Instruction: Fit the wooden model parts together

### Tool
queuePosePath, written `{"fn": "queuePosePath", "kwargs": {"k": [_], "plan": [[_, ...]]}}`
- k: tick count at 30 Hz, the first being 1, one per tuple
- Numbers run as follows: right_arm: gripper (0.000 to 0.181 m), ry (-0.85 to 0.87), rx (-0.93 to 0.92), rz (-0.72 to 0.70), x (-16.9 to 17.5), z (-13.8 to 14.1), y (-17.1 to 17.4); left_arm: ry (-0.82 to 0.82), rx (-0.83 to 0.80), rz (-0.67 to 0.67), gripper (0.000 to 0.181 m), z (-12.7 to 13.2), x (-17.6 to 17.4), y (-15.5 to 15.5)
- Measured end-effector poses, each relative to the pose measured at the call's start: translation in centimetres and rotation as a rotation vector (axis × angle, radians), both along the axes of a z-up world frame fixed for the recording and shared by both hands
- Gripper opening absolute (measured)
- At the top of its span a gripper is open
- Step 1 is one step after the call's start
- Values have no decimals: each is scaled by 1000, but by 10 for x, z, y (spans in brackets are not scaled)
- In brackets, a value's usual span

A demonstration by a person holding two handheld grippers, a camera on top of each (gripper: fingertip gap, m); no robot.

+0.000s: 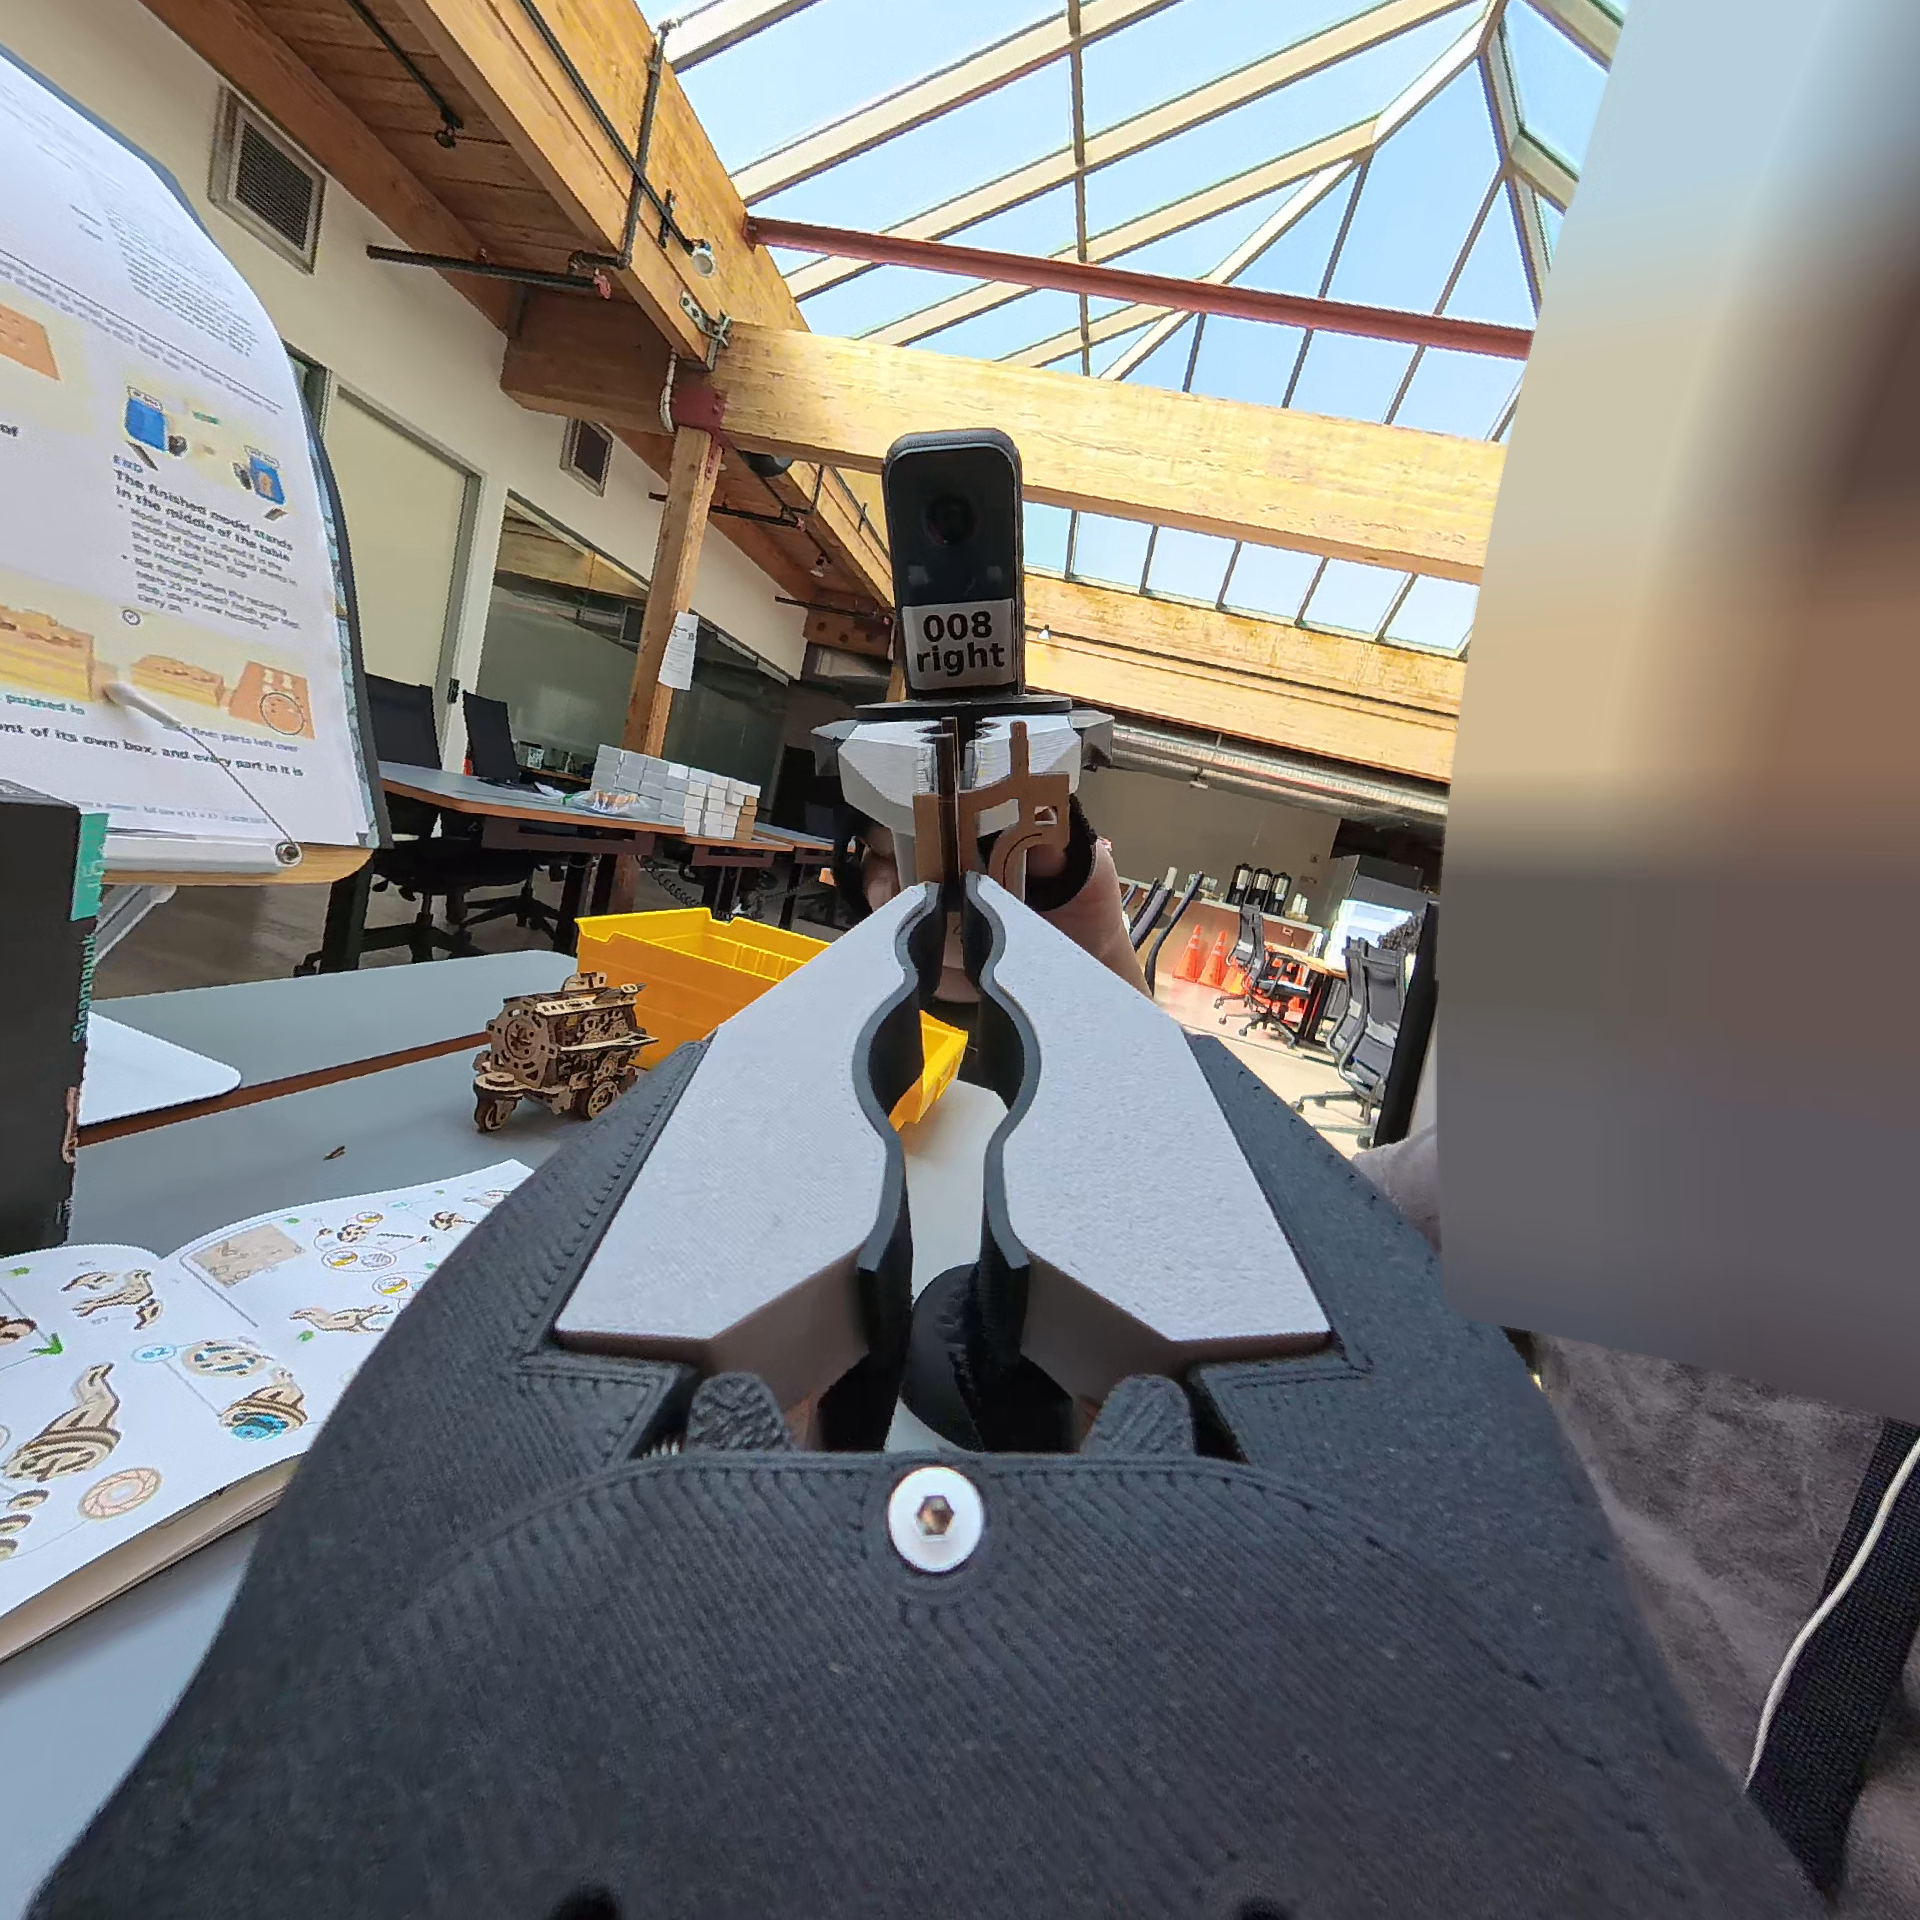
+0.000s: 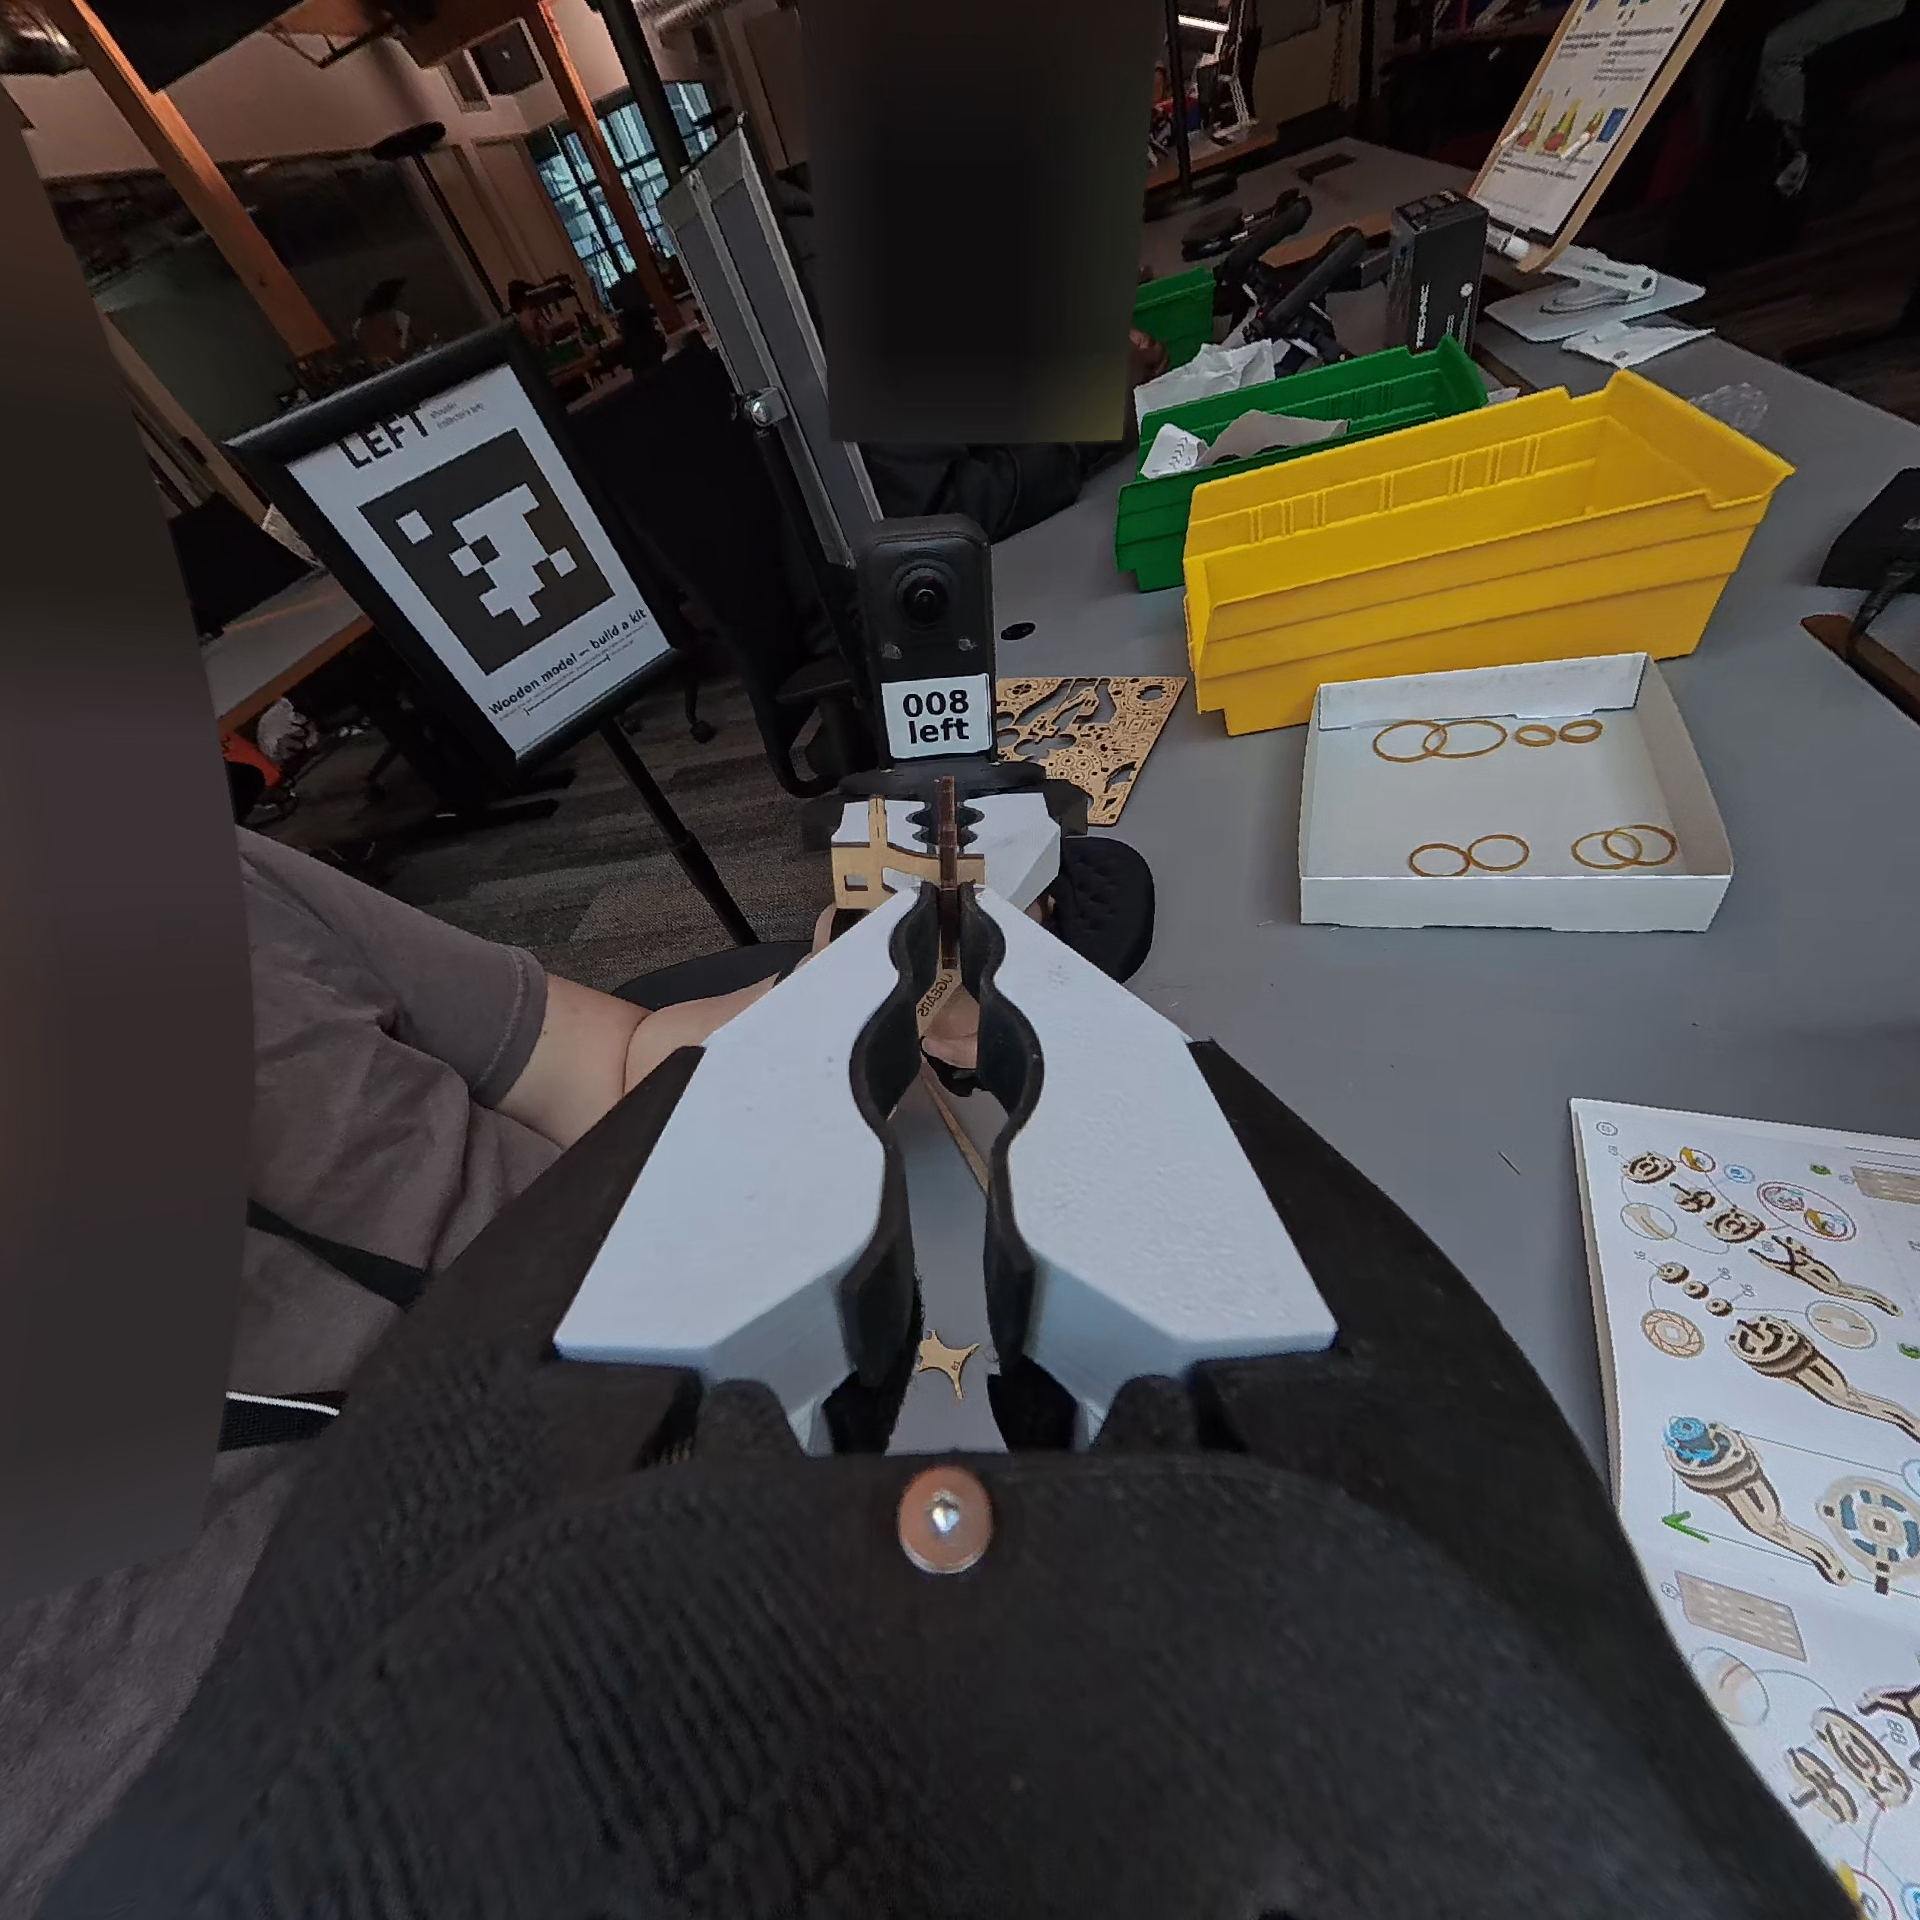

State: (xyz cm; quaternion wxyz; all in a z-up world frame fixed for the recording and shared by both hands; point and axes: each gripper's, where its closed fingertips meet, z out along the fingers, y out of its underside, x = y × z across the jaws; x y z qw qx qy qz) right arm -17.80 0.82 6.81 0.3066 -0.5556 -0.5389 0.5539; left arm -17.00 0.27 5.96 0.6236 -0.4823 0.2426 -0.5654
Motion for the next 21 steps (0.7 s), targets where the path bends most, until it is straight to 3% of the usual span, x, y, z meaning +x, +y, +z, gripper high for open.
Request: {"fn": "queuePosePath", "kwargs": {"k": [8, 11, 14, 21], "plan": [[1, -17, 27, 10, 4, -2, -1, 8, 17, 8, 0, 0, 0, 0], [0, -41, 42, 18, 5, -6, -1, -2, 35, 23, 8, 3, -3, -1], [0, -45, 56, 42, 5, -8, -5, 15, 47, 12, 0, 2, -1, -3], [1, -42, 109, 74, 7, -7, -13, 32, 85, -4, 0, 3, 3, -11]]}}
